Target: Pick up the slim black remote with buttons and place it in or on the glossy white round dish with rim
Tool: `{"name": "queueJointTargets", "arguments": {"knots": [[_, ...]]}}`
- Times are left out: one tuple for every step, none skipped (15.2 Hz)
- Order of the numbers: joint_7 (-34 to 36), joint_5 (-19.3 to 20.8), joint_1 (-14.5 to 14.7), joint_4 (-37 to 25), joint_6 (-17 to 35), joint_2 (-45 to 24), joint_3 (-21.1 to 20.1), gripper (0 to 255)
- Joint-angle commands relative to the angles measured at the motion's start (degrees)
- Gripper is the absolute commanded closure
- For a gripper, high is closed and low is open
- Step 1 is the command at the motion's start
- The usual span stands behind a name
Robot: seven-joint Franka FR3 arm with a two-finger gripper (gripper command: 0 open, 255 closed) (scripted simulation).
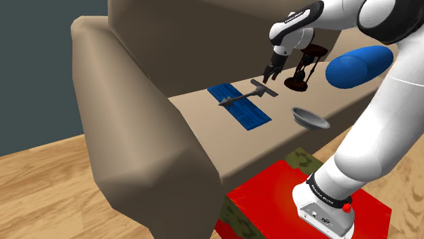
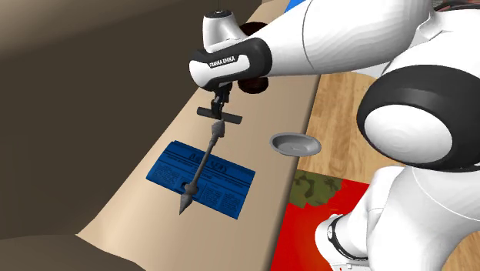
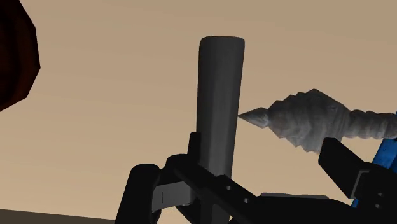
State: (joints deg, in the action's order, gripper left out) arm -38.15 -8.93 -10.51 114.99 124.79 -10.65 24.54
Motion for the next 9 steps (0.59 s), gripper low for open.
{"name": "queueJointTargets", "arguments": {"knots": [[-2.3,-2.8,-1.4,-4.2,-0.1,-4.9,-0.2,0],[-3.5,-4.1,-2.3,-6.2,-0.2,-7.3,-0.3,0],[-3.7,-4.3,-2.5,-6.6,-0.3,-7.7,-0.5,0],[-3.8,-4.5,-2.6,-6.3,0.4,-8.1,-0.6,0],[-4.0,-4.8,-2.7,-6.1,1.0,-8.5,-0.7,0],[-4.1,-5.0,-2.7,-5.8,1.6,-8.9,-0.9,0],[-4.3,-5.3,-2.8,-5.6,2.2,-9.3,-1.0,0],[-4.5,-5.6,-2.9,-5.4,2.8,-9.7,-1.1,0],[-4.7,-5.9,-2.9,-5.1,3.4,-10.2,-1.2,0]]}}
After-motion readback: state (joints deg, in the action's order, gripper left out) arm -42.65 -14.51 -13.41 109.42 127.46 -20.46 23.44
